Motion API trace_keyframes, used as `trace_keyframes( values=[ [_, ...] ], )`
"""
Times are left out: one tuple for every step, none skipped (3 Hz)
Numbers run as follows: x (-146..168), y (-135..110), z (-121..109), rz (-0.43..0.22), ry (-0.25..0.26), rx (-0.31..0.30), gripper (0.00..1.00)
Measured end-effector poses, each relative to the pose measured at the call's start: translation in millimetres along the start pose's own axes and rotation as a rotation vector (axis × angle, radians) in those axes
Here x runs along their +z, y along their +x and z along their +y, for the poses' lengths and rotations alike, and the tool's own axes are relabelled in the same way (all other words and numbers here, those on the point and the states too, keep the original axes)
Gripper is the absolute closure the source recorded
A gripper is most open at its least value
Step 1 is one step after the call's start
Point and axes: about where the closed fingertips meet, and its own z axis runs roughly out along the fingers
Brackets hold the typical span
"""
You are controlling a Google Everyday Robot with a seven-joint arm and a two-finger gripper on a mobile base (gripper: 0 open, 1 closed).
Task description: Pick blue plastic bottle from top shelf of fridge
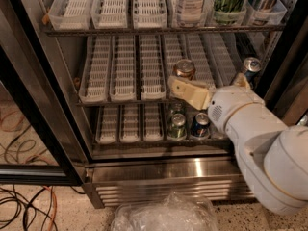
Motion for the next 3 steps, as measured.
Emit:
trace_keyframes(
  values=[
    [-12.4, -9.7, 21.1, -0.082, -0.014, -0.020, 0.00],
    [-25.9, -19.3, 60.5, -0.121, -0.059, -0.068, 0.00],
    [-25.9, -19.3, 60.6, -0.121, -0.059, -0.068, 0.00]
  ],
)
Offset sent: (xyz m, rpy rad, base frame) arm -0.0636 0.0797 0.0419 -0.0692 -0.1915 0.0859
